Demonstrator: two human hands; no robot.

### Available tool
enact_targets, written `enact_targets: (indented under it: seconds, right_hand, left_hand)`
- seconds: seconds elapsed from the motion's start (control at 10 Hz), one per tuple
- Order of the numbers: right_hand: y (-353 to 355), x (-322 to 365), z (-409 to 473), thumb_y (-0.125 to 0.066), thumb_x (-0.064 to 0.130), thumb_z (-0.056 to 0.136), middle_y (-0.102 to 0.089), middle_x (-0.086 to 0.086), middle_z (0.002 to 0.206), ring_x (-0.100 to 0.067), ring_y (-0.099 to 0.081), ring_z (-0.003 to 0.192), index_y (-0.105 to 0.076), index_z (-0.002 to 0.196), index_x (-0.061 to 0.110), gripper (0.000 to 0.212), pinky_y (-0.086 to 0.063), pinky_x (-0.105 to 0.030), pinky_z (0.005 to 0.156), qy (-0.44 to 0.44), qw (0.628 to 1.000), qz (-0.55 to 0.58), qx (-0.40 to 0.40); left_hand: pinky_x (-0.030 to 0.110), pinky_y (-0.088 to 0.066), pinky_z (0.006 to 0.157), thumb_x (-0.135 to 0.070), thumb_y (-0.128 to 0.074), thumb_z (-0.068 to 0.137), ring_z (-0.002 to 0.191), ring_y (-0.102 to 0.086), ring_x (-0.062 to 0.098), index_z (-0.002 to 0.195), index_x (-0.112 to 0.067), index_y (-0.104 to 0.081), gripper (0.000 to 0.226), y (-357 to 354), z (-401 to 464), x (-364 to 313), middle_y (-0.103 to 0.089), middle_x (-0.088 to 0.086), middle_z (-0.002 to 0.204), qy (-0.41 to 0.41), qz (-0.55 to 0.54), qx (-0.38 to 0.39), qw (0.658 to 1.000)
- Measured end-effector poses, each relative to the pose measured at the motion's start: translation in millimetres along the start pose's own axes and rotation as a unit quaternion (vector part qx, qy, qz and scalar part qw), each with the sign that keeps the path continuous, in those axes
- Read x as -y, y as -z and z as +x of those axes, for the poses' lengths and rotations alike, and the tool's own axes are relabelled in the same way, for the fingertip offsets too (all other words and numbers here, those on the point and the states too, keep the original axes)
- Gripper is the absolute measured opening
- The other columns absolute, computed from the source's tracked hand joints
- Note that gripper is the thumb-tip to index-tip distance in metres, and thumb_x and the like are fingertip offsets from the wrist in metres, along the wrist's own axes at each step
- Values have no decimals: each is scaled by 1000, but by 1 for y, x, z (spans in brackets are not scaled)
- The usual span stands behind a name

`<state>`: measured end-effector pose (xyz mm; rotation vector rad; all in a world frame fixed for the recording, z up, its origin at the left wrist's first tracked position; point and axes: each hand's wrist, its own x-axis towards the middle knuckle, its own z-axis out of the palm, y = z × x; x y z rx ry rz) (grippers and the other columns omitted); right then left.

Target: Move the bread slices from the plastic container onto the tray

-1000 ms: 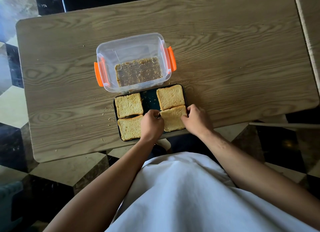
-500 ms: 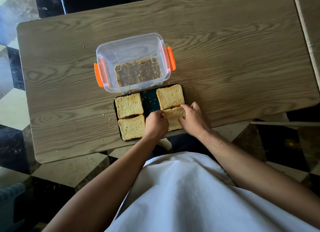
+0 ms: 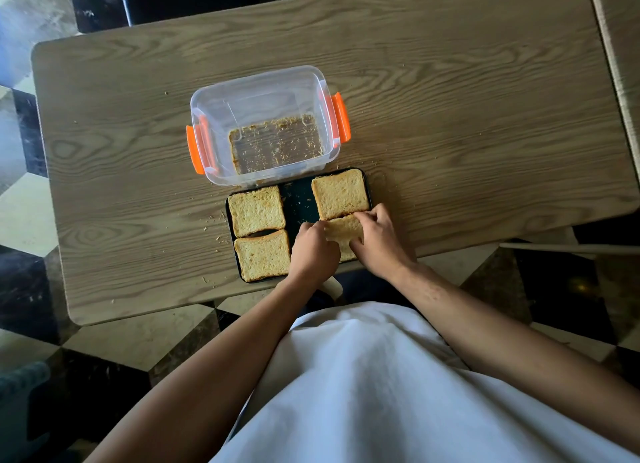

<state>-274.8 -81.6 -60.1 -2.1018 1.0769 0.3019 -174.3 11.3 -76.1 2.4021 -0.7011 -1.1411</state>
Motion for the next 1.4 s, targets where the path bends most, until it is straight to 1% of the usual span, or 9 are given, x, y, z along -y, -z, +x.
enact_targets:
  seconds: [0.2,0.3,0.5,0.7,0.8,0.9,1.0,1.2,1.4]
  right_hand:
    - [1,-1,1,-64,4,87,-44,-22,122,-32,-50,108,-51,135,-5,50,-36,-25,91,-3,1000,-6,-10]
    - [1,-2,1,-64,5,87,-43,-23,126,-32,-50,111,-50,137,-4,52,-36,-27,96,-8,1000,-3,-7]
    - [0,-4,4,-66,7,88,-44,-20,125,-30,-50,110,-51,135,-2,51,-34,-23,93,-12,1000,-1,-17]
    - [-1,-2,5,-68,9,87,-44,-20,123,-30,-51,106,-55,128,-5,45,-34,-20,86,-5,999,-14,-38]
    - [-6,4,8,-70,4,84,-40,-22,132,-30,-47,118,-54,128,-5,48,-36,-25,100,26,999,-13,-44]
    - [-12,9,10,-69,2,84,-35,-23,140,-32,-42,128,-52,133,-3,52,-33,-27,110,51,998,-18,-27]
    - [-20,11,9,-71,11,82,-42,-18,136,-33,-41,123,-57,131,8,51,-42,-43,104,67,993,-94,-26]
    - [-22,7,4,-72,11,79,-46,-13,131,-31,-42,115,-58,128,16,52,-48,-44,91,72,984,-160,-26]
    - [-26,14,5,-71,6,79,-45,-16,134,-33,-41,119,-54,135,14,59,-46,-45,96,85,980,-176,-27]
  left_hand:
    - [30,-42,76,-8,-54,82,96,-58,27,120,-8,-61,39,1,0,4,-63,12,111,48,-25,-8,998]
    - [32,-45,74,-9,-54,81,95,-60,28,114,-6,-64,34,0,0,6,-66,14,107,47,-16,6,999]
    - [32,-45,74,-8,-53,82,95,-60,31,111,-5,-65,31,0,1,4,-67,15,107,32,-9,9,999]
    - [35,-47,68,-4,-47,86,91,-62,35,99,-2,-69,25,8,-2,9,-69,18,101,-30,20,-10,999]
    - [40,-49,77,-4,-52,88,97,-60,35,114,-1,-66,29,22,-10,20,-65,18,109,-118,70,-53,989]
    - [41,-48,84,-1,-56,85,101,-56,35,123,0,-61,38,28,-13,32,-63,18,113,-194,159,-56,966]
    - [42,-49,89,-1,-55,86,105,-54,35,125,0,-60,39,23,-16,34,-61,18,119,-203,187,-19,961]
    - [46,-50,79,-1,-54,83,95,-58,38,114,0,-62,33,7,-19,20,-60,20,105,-171,136,11,976]
    - [45,-49,81,-4,-55,83,99,-56,37,118,0,-59,36,18,-17,28,-61,20,107,-191,151,-32,969]
